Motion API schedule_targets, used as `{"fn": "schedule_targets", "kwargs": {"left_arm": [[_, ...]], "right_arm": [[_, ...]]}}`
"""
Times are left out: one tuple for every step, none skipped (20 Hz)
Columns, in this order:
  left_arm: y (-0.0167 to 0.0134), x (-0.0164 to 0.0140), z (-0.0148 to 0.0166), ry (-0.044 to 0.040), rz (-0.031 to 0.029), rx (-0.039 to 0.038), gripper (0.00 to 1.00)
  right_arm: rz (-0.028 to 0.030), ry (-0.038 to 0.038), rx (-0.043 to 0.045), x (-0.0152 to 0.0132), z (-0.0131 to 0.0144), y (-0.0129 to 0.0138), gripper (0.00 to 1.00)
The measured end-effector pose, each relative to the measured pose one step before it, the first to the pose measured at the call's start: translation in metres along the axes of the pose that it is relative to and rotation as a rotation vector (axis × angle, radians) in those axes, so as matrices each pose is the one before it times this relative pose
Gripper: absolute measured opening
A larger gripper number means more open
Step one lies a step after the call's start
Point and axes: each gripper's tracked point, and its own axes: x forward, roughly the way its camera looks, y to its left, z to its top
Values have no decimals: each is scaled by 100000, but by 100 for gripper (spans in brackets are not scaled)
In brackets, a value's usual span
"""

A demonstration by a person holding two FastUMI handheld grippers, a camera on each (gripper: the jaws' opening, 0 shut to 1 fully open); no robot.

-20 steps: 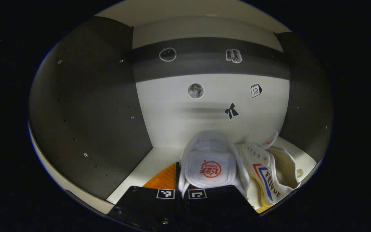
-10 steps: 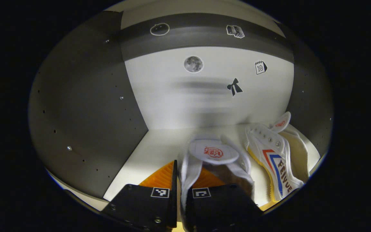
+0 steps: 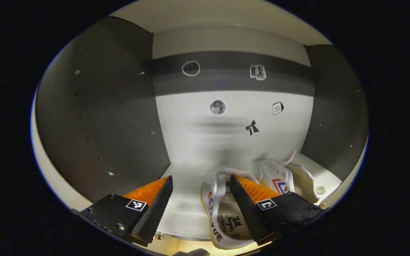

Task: Grab one shoe with the right hand and put it into the shoe cabinet, grab the other shoe with the left hand and put it into the shoe cabinet; then close the right door with the right hand and the left door with the left hand.

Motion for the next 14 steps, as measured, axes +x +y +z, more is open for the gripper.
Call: {"fn": "schedule_targets", "kwargs": {"left_arm": [[-136, -708, 587, -2277, -615, -638, 96], [-37, -1001, 510, -2522, -451, -769, 96], [-54, -1039, 522, -2177, -237, -786, 96], [-57, -1140, 624, -2902, -536, -564, 96], [-193, -1246, 435, -1510, -1056, -112, 96], [-274, -1061, 583, -2603, -979, 580, 96], [-261, -1404, 754, -2590, -813, 1502, 96], [-262, -1630, 843, -3444, -342, 1967, 96], [-308, -1522, 882, -3716, -379, 1183, 96], [-260, -1554, 638, -3201, -902, 316, 96], [-280, -1680, 565, -2514, -988, 226, 96], [-288, -1480, 698, -1415, -1060, 377, 96], [-408, -1599, 549, -1672, -1166, 343, 100], [-249, -1274, 459, -1341, -1215, 213, 96]], "right_arm": [[-785, -748, 239, -170, 213, -136, 100], [-485, -780, 49, -66, 290, -135, 100], [-641, -786, 30, -102, 309, -127, 100], [-477, -784, 95, -140, 241, -5, 100], [-635, -806, 207, -169, 276, -77, 100], [-109, -849, -121, -38, 205, 8, 100], [-925, -226, -562, -76, 180, -232, 100], [-670, -678, -351, -135, 157, -211, 100], [-987, -941, 165, -92, 353, -168, 100], [-247, -419, 1, -152, 230, -14, 100], [-275, -437, 64, -212, 221, 53, 100], [-388, -811, 92, -219, 271, 2, 100], [-307, -871, -79, -259, 321, 77, 100], [-306, -476, -348, -210, 141, 40, 100]]}}
